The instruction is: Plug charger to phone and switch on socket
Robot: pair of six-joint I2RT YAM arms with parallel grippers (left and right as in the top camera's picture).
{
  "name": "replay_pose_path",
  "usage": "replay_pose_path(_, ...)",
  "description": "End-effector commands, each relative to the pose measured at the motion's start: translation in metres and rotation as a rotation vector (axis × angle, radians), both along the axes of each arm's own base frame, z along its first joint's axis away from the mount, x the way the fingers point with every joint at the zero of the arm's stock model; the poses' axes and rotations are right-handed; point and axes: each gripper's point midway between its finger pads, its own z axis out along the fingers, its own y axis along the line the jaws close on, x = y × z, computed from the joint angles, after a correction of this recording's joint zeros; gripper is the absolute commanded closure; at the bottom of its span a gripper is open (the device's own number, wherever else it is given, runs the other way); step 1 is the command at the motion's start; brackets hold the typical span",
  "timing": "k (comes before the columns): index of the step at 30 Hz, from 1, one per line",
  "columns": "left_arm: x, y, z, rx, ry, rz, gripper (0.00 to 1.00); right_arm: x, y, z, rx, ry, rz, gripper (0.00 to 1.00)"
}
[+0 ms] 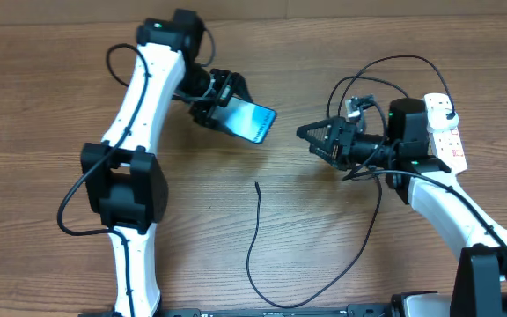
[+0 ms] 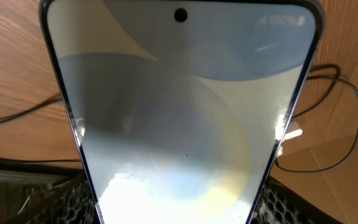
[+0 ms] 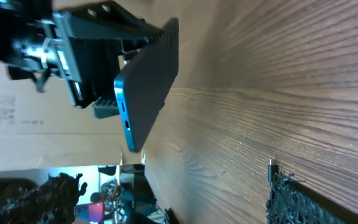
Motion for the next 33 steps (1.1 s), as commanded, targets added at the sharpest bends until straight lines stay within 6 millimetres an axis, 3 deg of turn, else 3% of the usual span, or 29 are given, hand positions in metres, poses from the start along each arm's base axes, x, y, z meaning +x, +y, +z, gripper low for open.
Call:
replay_pose_path(1, 0.002, -0.022, 0.011, -0.01, -0.006, 0.035, 0.96, 0.011, 0.002, 0.003, -0.018, 0.016, -0.06, 0.0)
replay_pose_path(22, -0.027, -0.125, 0.013, -0.008, -0.037, 0.0, 0.96, 0.016, 0.001, 0.004, -0.005, 0.056, -0.108, 0.02)
replay_pose_path(29, -0.027, -0.138, 0.016, -0.038, -0.055, -0.009, 0.96, 0.016, 0.001, 0.003, -0.006, 0.059, -0.108, 0.11)
replay_pose_path(33, -0.027, -0.138, 0.017, -0.041, -0.054, -0.009, 0.96, 0.016, 0.001, 0.003, -0.006, 0.059, -0.107, 0.24)
